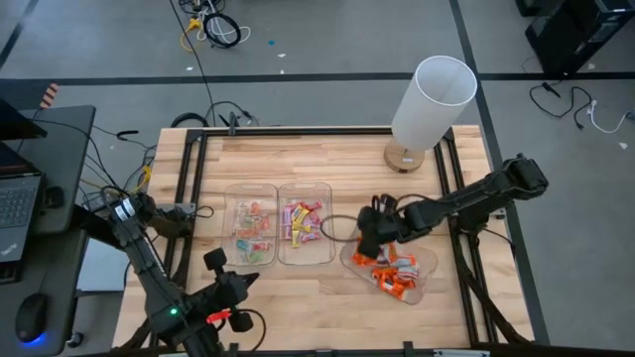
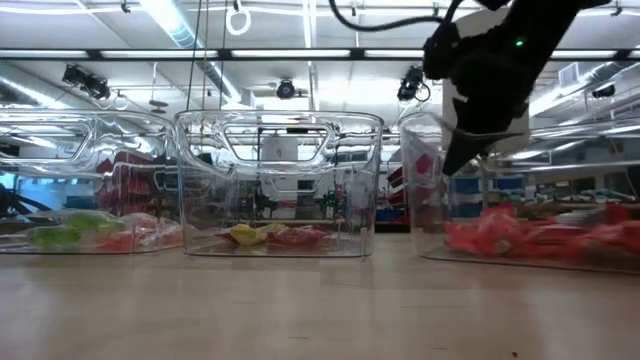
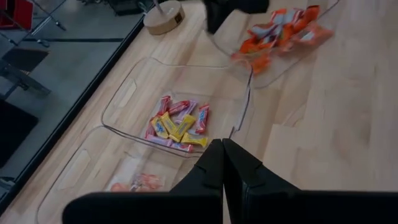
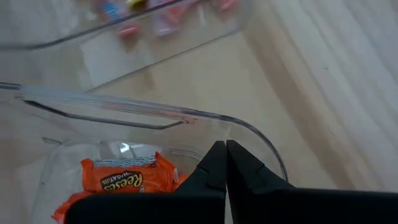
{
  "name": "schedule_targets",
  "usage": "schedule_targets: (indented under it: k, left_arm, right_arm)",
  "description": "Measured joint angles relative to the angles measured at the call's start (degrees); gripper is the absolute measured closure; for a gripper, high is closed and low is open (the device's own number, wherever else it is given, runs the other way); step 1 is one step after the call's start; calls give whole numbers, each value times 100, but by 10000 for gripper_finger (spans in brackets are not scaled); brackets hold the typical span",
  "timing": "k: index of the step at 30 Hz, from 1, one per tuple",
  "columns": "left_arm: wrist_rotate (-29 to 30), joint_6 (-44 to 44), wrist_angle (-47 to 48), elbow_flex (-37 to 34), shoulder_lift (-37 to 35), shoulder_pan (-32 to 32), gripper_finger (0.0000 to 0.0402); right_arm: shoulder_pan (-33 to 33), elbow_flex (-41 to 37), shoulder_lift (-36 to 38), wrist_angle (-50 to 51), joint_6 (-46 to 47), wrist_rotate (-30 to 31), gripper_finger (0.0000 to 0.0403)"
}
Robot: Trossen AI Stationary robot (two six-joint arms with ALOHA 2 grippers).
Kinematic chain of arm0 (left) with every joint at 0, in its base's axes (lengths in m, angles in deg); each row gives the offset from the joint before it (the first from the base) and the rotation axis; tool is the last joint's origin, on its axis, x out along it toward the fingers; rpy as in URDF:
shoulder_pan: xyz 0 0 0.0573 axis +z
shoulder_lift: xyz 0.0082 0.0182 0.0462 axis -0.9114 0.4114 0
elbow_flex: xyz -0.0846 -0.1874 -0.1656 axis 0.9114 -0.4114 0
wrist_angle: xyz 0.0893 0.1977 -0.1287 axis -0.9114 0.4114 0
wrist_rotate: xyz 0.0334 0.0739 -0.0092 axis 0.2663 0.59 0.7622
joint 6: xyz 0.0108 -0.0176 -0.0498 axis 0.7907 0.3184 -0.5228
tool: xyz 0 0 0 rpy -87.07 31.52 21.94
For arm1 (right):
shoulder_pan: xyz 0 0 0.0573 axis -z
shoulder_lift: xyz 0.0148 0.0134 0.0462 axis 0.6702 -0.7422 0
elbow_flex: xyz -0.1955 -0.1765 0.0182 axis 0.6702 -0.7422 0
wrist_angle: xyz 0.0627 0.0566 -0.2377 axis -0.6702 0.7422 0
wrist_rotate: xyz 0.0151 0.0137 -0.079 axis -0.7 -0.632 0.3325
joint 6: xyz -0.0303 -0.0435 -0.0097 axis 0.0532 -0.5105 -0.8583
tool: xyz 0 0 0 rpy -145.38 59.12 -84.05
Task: Sort candy
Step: Move bottom right transparent bin to the middle right of the table
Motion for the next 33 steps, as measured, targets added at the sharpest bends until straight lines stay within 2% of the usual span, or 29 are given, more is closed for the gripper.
schedule_targets:
  k: [9,13,19,26,33]
  left_arm:
    - [104,-151,26,0,0,-118,402]
    - [106,-152,26,0,0,-120,402]
    - [205,-154,36,0,0,-120,402]
    - [212,-156,34,0,0,-120,402]
    - [228,-157,28,0,0,-120,402]
  right_arm:
    - [835,0,0,233,-313,11,403]
    - [1121,0,2,346,-21,29,403]
    - [1463,0,2,544,280,452,403]
    - [1526,0,131,549,249,581,403]
    - [1203,0,927,542,37,534,403]
